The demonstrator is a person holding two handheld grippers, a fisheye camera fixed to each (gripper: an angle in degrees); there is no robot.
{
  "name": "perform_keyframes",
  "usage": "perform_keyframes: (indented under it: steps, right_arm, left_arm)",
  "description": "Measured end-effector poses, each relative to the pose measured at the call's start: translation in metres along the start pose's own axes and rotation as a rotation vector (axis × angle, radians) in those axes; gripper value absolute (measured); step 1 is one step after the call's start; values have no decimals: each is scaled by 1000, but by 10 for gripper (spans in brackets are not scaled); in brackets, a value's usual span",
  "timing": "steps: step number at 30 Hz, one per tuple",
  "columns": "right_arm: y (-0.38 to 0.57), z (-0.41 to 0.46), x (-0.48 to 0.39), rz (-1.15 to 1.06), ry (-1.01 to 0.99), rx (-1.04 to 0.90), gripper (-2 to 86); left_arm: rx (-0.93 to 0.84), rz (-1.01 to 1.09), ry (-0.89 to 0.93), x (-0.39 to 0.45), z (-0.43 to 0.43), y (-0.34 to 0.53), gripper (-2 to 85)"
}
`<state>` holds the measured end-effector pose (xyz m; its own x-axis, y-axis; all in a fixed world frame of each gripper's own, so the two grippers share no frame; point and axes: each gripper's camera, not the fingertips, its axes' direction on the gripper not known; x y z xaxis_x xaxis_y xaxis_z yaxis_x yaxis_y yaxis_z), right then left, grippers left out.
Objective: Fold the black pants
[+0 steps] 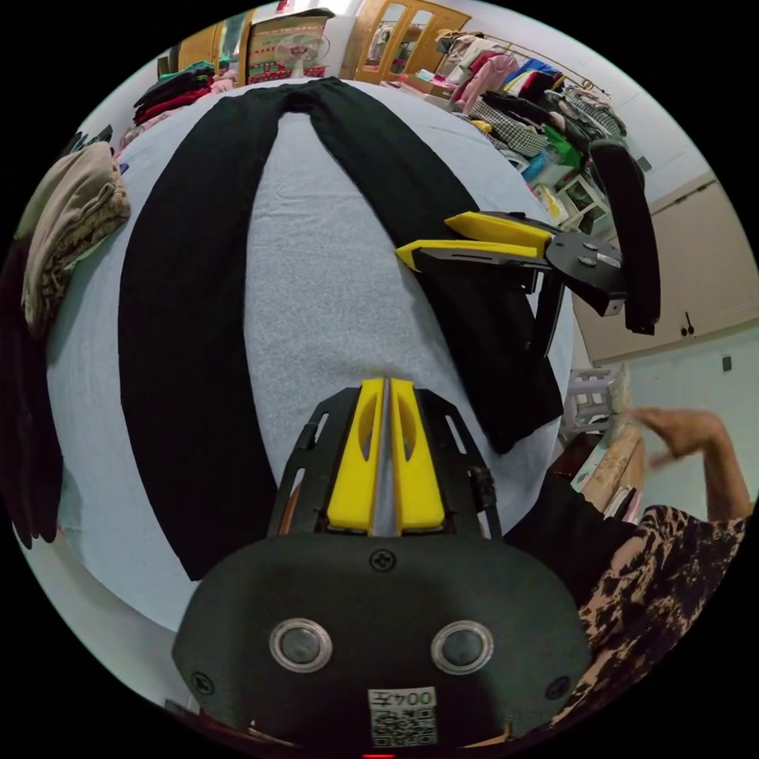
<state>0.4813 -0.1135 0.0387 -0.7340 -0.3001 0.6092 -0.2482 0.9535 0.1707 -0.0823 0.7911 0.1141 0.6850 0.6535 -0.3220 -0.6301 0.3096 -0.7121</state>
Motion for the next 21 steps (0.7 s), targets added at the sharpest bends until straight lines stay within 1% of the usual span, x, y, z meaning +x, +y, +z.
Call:
perform_keyframes:
  steps: [21]
  right_arm:
    - [27, -38, -9, 0, 1, 2, 180]
  left_arm:
    - [1, -16, 18, -5, -10, -1, 13]
